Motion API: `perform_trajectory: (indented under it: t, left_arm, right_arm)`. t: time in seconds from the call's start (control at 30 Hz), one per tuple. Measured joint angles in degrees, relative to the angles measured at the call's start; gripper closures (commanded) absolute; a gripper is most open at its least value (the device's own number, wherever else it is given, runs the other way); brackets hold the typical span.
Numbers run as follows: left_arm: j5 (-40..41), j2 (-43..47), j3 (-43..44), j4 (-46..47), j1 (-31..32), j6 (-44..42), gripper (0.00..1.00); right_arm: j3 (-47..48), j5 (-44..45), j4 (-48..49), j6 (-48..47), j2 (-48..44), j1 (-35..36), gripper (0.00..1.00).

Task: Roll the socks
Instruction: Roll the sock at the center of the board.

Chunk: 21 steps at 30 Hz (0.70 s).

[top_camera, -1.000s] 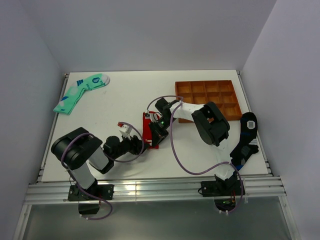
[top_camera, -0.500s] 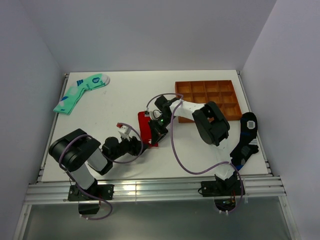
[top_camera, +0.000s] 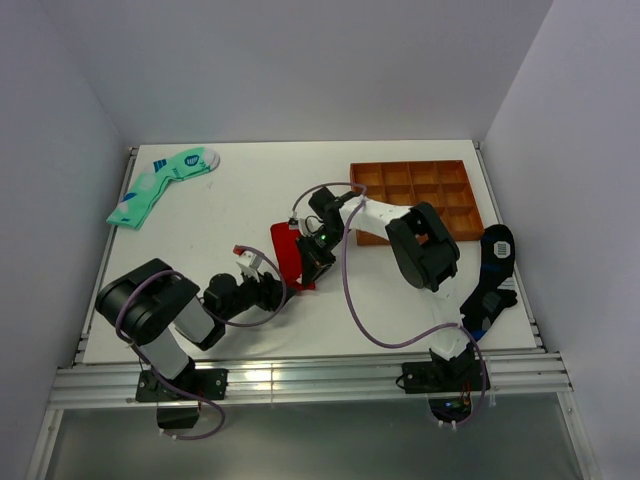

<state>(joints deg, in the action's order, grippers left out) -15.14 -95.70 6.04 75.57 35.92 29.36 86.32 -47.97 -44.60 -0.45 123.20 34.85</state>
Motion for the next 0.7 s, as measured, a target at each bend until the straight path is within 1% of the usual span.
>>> perform_trajectory:
  t: [0.13,0.37,0.47,0.57,0.6,0.67,0.7]
  left_arm:
    - [0.0,0.0,0.4,-0.5,0.0,-0.1,0.48]
    - [0.2,0.0,0.9,-1.1,0.0,-0.2,0.53]
    - [0.5,0.0,1.2,-1.4,0.0,-0.2,0.57]
    - [0.7,0.0,1.5,-1.6,0.0,-0.2,0.66]
    - [0.9,0.0,1.6,-1.7,0.0,-0.2,0.72]
    - [1.1,0.0,1.8,-2.2,0.0,-0.2,0.78]
    - [1.1,0.0,1.9,-2.5,0.0,-0.2,0.84]
  right_arm:
    - [0.0,0.1,0.0,0.0,0.0,0.0,1.0]
    - [0.0,0.2,0.0,0.0,0.0,0.0,1.0]
    - [0.0,0.2,0.0,0.0,0.0,0.0,1.0]
    - [0.0,0.2,0.1,0.0,0.0,0.0,1.0]
    - [0.0,0.2,0.2,0.0,0.0,0.0,1.0]
    - [-0.1,0.2,0.5,0.0,0.0,0.0,1.0]
    - [-0.2,0.2,0.5,0.0,0.0,0.1,1.0]
